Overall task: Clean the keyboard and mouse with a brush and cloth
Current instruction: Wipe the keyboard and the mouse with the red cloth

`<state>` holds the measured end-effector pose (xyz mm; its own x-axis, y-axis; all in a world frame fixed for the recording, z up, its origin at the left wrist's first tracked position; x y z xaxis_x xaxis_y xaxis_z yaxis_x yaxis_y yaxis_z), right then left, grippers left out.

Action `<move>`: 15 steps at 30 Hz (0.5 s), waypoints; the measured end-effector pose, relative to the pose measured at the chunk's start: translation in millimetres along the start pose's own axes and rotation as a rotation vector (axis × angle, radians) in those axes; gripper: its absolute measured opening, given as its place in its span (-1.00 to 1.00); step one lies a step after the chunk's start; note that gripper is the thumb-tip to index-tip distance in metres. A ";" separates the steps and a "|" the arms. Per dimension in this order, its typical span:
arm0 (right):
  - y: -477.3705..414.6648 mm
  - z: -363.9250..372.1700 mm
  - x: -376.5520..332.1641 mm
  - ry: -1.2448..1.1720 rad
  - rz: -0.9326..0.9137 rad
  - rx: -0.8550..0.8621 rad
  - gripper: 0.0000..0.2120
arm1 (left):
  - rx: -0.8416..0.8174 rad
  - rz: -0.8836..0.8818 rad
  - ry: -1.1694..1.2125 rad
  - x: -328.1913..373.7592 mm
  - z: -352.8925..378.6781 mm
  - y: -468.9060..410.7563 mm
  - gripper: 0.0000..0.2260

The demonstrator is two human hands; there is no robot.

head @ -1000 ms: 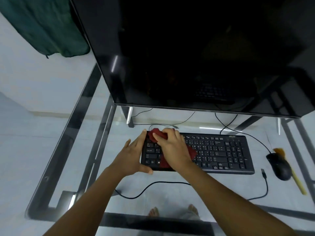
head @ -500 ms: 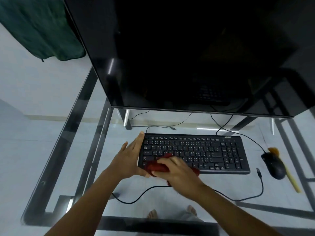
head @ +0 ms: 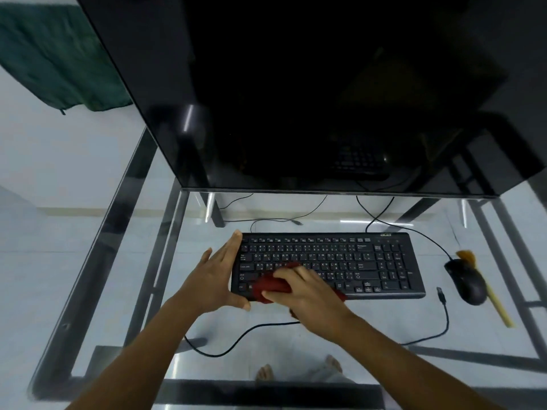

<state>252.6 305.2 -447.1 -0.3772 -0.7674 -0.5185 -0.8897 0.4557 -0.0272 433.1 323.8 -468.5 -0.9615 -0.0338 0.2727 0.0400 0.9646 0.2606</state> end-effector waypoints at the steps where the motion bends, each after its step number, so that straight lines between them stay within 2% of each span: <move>1: 13.9 -7.0 11.0 0.009 0.023 0.005 -0.34 | -0.008 -0.010 -0.008 -0.4 -0.4 0.0 0.31; 4: 59.2 -35.0 52.6 0.065 0.115 0.056 -0.36 | -0.059 -0.059 -0.118 2.3 -4.5 -2.4 0.30; 6: 73.0 -52.4 70.7 -0.008 0.245 0.115 -0.53 | -0.091 -0.090 -0.227 9.5 -9.7 -7.0 0.24; 7: 71.8 -55.3 71.6 0.010 0.225 0.150 -0.64 | -0.076 -0.097 -0.246 16.1 -13.4 -9.8 0.20; 8: 69.2 -60.9 75.1 -0.006 0.293 0.218 -0.71 | -0.039 -0.092 -0.245 25.5 -17.4 -12.6 0.14; 10: 51.5 -70.9 80.2 -0.092 0.349 0.407 -0.68 | 0.061 -0.056 -0.212 48.9 -21.9 -19.3 0.03; 12: 28.0 -67.4 80.0 -0.071 0.385 0.525 -0.63 | 0.126 -0.012 -0.173 72.3 -18.7 -26.3 -0.05; 15: -9.2 -47.1 64.2 -0.022 0.461 0.457 -0.59 | 0.148 0.033 -0.175 93.5 2.3 -35.4 -0.16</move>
<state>224.5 230.5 -439.8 -0.6844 -0.4400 -0.5814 -0.4366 0.8859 -0.1565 341.2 287.1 -454.4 -0.9934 0.0319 0.1106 0.0443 0.9928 0.1115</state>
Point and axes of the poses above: each hand's wrist, its own y-axis away from the middle knuckle, its own z-axis out of the palm, x = y × z, the point moved 7 cm from there along -y, towards the middle knuckle, and after that the axes turned 14 degrees about -y, right-handed, at the moved point
